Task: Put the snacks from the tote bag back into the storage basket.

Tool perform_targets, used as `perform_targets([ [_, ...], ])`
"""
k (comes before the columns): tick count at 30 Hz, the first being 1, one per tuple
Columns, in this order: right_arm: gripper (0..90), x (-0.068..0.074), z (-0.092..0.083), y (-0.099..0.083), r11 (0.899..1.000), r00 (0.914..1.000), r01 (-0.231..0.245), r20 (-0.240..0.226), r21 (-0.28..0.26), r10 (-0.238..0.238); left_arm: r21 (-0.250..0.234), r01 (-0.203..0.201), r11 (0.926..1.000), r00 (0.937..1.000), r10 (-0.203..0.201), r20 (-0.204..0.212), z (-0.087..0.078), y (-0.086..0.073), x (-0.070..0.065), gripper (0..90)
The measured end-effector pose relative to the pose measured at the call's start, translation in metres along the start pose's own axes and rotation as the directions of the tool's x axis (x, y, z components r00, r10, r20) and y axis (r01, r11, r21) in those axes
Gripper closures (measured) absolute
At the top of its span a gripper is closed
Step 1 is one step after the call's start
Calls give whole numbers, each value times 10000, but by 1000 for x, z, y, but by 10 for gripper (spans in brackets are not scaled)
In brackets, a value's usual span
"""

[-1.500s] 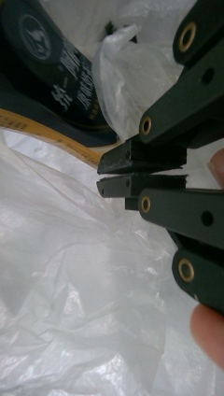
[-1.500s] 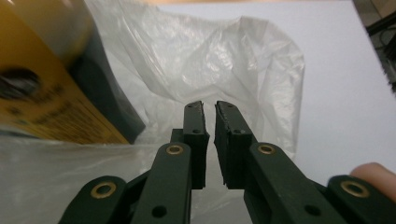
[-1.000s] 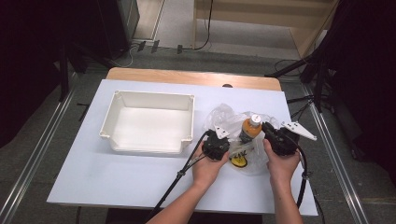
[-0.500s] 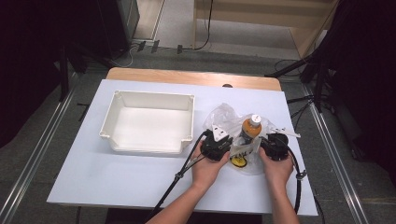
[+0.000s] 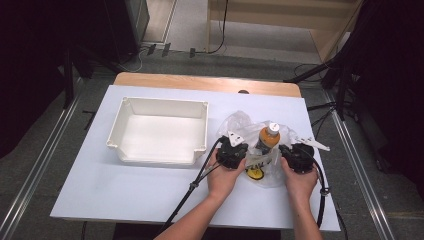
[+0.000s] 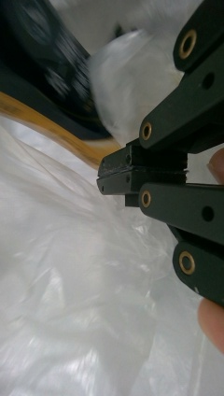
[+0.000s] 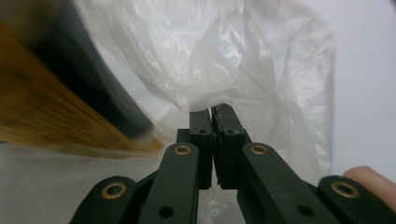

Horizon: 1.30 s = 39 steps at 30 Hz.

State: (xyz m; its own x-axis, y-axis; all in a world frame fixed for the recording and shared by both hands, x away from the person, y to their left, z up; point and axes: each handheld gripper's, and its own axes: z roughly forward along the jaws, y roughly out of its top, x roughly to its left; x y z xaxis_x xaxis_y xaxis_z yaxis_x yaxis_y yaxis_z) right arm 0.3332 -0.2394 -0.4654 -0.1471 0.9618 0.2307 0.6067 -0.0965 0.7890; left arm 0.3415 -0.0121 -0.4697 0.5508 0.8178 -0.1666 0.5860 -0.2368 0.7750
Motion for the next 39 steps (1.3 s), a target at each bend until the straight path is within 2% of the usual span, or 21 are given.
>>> perform_targets([
  [1, 883, 0, 0, 0, 10000, 10000, 0, 0, 0, 0, 0, 0, 10000, 10000, 0, 0, 0, 0, 0, 900],
  [2, 881, 1, -7, 4, 9990, 9998, -102, -157, -429, 95, 243, 86, 9997, 10000, -84, -51, 3, -2, 1, 900],
  [3, 881, 5, -23, 13, 9900, 9993, -1, -363, -1411, -51, 389, 299, 9988, 9994, -293, -161, 4, -2, 2, 900],
  [7, 878, 13, -34, 21, 9767, 9975, 131, -649, -2143, -276, 573, 354, 9977, 9991, -341, -241, 5, -2, 3, 900],
  [10, 876, 17, -25, 21, 9832, 9961, 393, -709, -1781, -527, 658, 341, 9972, 9993, -329, -198, 5, -2, 4, 900],
  [11, 877, 18, -19, 18, 9888, 9972, 411, -552, -1437, -495, 593, 318, 9977, 9994, -308, -171, 4, -3, 4, 900],
  [12, 884, 14, -5, 10, 9970, 9989, 409, -204, -656, -424, 521, 240, 9984, 9997, -236, -90, 3, -3, 4, 900],
  [13, 891, 11, 2, 5, 9988, 9992, 389, 3, -292, -389, 429, 176, 9989, 9998, -175, -34, 1, -4, 4, 900],
  [14, 891, 11, 2, 5, 9988, 9992, 389, 3, -292, -389, 333, 101, 9994, 9999, -101, -7, -1, -5, 4, 900],
  [16, 900, 3, 14, -3, 9984, 9988, 235, 417, 512, -256, 46, 50, 10000, 9999, -50, 109, -5, -7, 3, 900],
  [18, 898, -4, 19, -6, 9952, 9993, 39, 376, 981, -76, -306, -89, 9995, 9999, 91, 75, -12, -9, 3, 900],
  [19, 898, -4, 19, -6, 9952, 9993, 39, 376, 981, -76, -306, -89, 9995, 9999, 91, 75, -12, -9, 3, 900],
  [20, 872, -1, 13, -4, 9981, 9996, 227, 156, 579, -236, -419, -116, 9991, 9999, 116, -10, -15, -9, 3, 900],
  [22, 858, 0, 10, -3, 9991, 9996, 284, -33, 316, -283, -701, -60, 9975, 10000, 60, 5, -21, -8, 3, 888],
  [23, 841, 2, 1, 0, 9990, 9991, 404, -131, -183, -407, -823, -63, 9966, 10000, 67, 46, -25, -8, 3, 848],
  [24, 841, 2, 1, 0, 9990, 9991, 404, -131, -183, -407, -949, -123, 9954, 9998, 134, 111, -29, -7, 3, 848],
  [26, 810, 4, -13, 6, 9949, 9987, 332, -349, -951, -367, -1253, -219, 9919, 9994, 249, 220, -35, -6, 2, 783],
  [28, 775, 6, -22, 9, 9911, 9981, 381, -432, -1275, -439, -1522, -276, 9880, 9987, 339, 392, -44, -6, 2, 754],
  [31, 738, 7, -28, 12, 9891, 9971, 354, -622, -1432, -447, -1655, -247, 9859, 9984, 326, 455, -49, -6, 3, 718],
  [34, 631, 12, -37, 16, 9881, 9960, 247, -815, -1518, -374, -1833, -162, 9829, 9976, 281, 627, -56, -7, 6, 654],
  [39, 544, 13, -42, 17, 9861, 9978, 223, -585, -1646, -324, -2063, -50, 9785, 9952, 250, 942, -65, -6, 12, 556],
])
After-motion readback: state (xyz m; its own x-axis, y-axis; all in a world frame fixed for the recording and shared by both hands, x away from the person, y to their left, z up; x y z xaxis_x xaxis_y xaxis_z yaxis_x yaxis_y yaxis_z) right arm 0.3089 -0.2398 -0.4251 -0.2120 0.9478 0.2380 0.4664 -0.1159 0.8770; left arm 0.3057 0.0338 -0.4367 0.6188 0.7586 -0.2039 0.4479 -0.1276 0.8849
